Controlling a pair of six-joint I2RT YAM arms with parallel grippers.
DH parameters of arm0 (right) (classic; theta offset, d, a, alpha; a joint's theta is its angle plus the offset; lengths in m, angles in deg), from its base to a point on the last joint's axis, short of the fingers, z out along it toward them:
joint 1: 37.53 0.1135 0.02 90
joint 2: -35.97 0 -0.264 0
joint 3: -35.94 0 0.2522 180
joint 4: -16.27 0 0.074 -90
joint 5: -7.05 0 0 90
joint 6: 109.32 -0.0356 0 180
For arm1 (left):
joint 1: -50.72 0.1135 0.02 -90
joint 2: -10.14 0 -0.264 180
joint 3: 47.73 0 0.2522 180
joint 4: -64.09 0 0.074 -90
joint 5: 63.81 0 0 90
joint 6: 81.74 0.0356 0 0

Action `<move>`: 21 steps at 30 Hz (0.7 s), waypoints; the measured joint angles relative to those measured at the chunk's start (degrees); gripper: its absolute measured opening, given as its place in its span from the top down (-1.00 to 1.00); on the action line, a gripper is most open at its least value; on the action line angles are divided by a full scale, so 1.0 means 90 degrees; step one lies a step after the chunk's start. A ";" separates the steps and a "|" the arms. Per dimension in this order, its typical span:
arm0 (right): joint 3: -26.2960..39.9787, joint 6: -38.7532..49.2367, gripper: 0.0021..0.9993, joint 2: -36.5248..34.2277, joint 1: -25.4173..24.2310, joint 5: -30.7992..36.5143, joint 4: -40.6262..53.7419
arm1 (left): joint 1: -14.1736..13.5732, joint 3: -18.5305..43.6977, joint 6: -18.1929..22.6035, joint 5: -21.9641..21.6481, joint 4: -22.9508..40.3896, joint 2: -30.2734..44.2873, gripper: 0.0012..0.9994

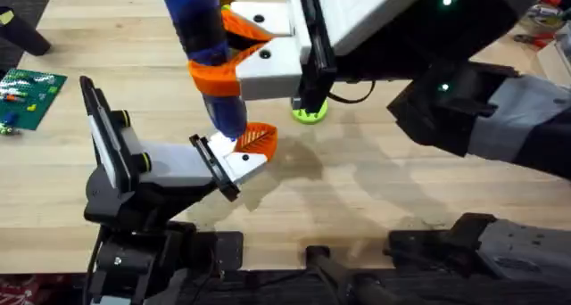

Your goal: Pick up the gripper from the table and insert it into the empty holder that is missing its gripper. Then pick up a screw, insert it into the mounting hole, and use the screwdriver to tighten it. Finally, clean up the table by picking up the vegetable and placing it into the bucket.

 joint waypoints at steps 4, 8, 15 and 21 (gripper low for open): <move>0.0049 0.0019 0.88 0.0000 0.0025 -0.0004 -0.0002 | 0.0000 0.0000 0.0000 0.0000 0.0000 0.0000 0.99; 0.0155 0.0035 0.88 0.0000 0.0046 -0.0017 -0.0001 | 0.0000 0.0000 0.0000 0.0000 -0.0001 -0.0001 0.99; 0.0194 0.0037 0.88 -0.0005 0.0057 -0.0017 0.0009 | 0.0000 0.0000 0.0000 0.0000 -0.0001 0.0000 0.99; 0.0200 0.0059 0.88 -0.0117 0.0079 -0.0019 0.0051 | 0.0000 0.0000 0.0000 0.0000 -0.0002 0.0000 0.99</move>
